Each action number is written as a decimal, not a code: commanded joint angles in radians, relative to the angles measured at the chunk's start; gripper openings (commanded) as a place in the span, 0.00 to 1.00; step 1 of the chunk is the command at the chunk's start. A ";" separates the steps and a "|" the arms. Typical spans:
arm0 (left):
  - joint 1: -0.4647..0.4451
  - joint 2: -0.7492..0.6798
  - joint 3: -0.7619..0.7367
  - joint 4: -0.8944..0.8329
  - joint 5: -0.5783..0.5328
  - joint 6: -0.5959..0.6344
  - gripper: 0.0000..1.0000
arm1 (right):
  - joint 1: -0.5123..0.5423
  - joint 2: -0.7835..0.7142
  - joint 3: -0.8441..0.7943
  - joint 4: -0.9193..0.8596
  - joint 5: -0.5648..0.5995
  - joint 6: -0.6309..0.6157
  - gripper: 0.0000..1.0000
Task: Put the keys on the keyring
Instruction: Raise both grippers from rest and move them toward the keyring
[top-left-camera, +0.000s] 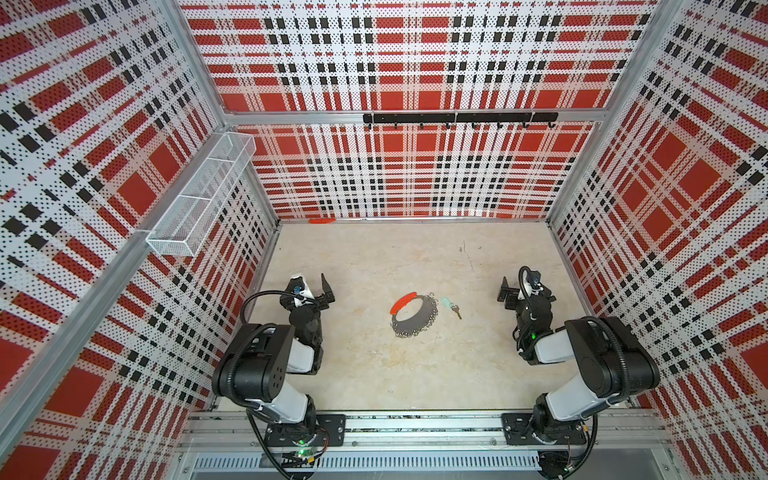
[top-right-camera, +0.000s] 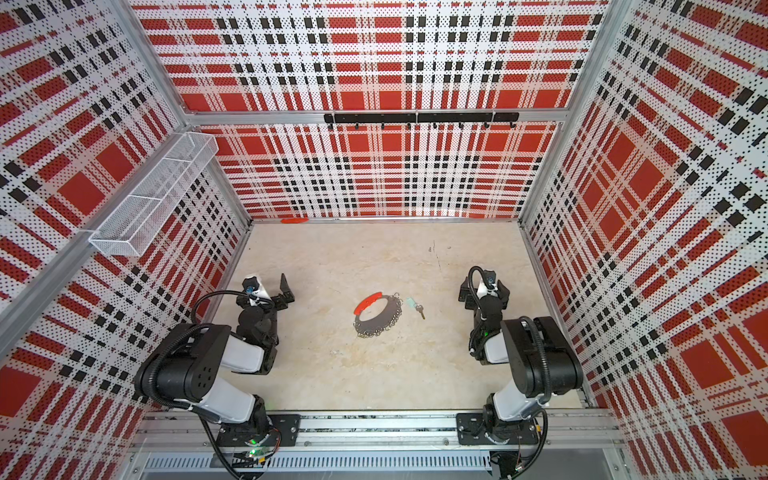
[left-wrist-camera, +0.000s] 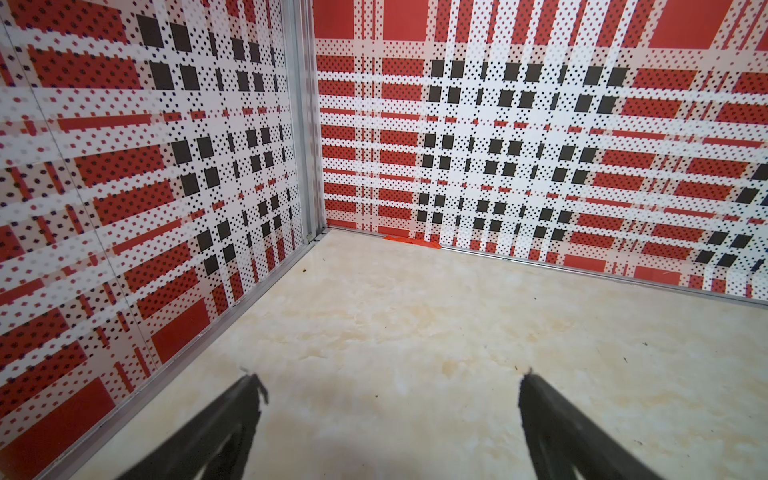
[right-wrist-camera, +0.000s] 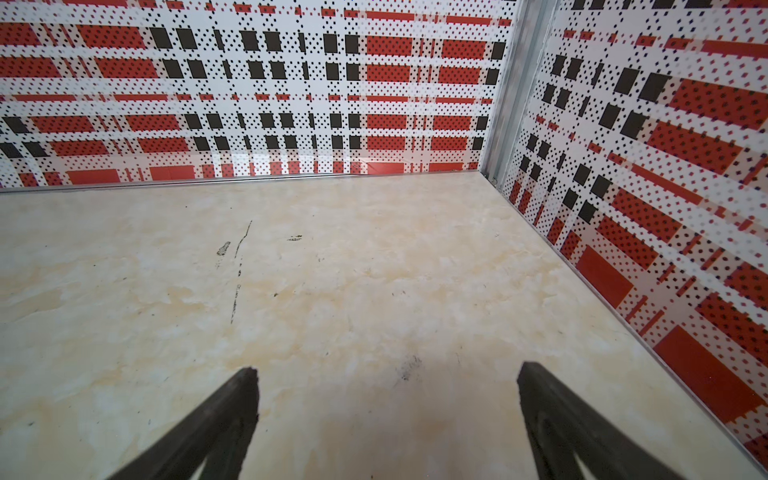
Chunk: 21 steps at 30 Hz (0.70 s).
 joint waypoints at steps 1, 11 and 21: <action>0.008 0.002 0.012 0.008 0.010 0.002 0.98 | -0.008 -0.016 0.007 0.022 -0.003 -0.011 1.00; 0.008 0.001 0.012 0.009 0.010 0.002 0.98 | 0.147 -0.155 -0.106 0.178 0.365 -0.122 1.00; 0.008 0.002 0.013 0.006 0.013 0.002 0.98 | 0.300 -0.437 0.261 -0.655 0.467 0.055 1.00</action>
